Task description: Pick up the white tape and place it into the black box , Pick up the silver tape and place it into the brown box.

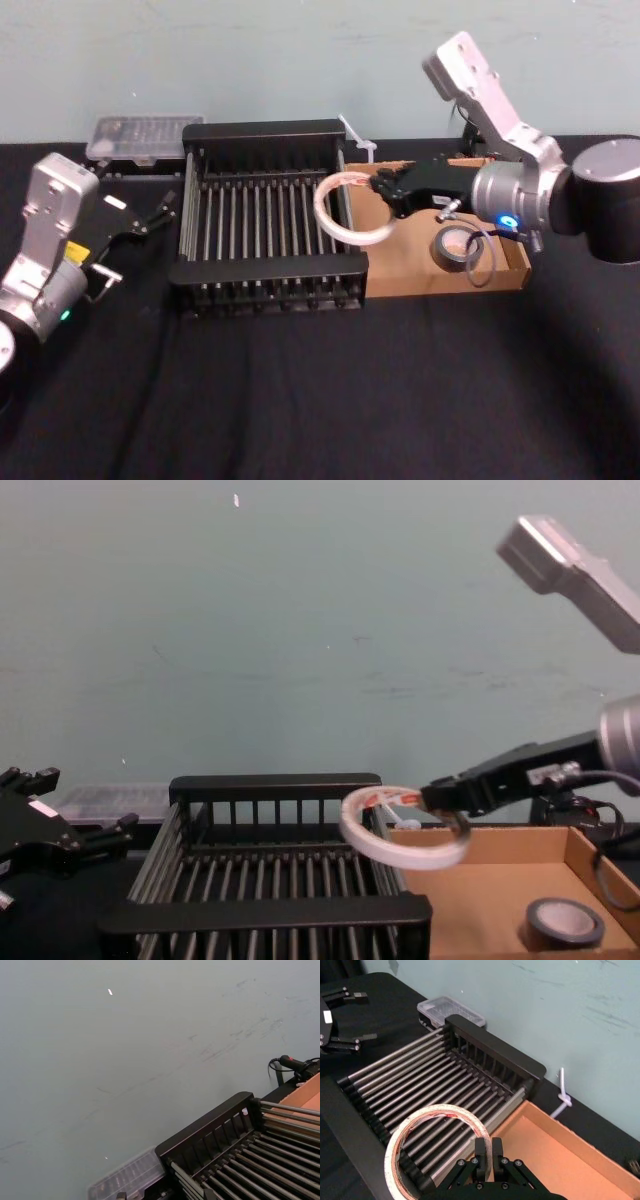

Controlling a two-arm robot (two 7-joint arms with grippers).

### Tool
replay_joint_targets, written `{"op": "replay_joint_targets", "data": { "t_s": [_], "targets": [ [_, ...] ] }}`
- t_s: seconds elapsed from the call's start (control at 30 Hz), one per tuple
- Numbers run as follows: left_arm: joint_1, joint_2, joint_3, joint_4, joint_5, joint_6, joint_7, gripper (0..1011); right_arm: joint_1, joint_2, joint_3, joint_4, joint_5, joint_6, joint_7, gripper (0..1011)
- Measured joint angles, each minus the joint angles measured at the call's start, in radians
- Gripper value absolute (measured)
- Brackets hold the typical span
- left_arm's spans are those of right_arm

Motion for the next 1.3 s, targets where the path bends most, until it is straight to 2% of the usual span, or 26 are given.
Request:
{"op": "replay_joint_targets", "data": {
  "t_s": [0.73,1.3],
  "targets": [
    [0.0,0.0,0.0,0.0,0.0,0.0,0.0,1001,0.096,-0.12,-0.041,0.14,-0.052,-0.036,0.022,90],
    [0.0,0.0,0.0,0.0,0.0,0.0,0.0,1001,0.096,-0.119,-0.042,0.139,-0.053,-0.036,0.022,105]
  ]
}}
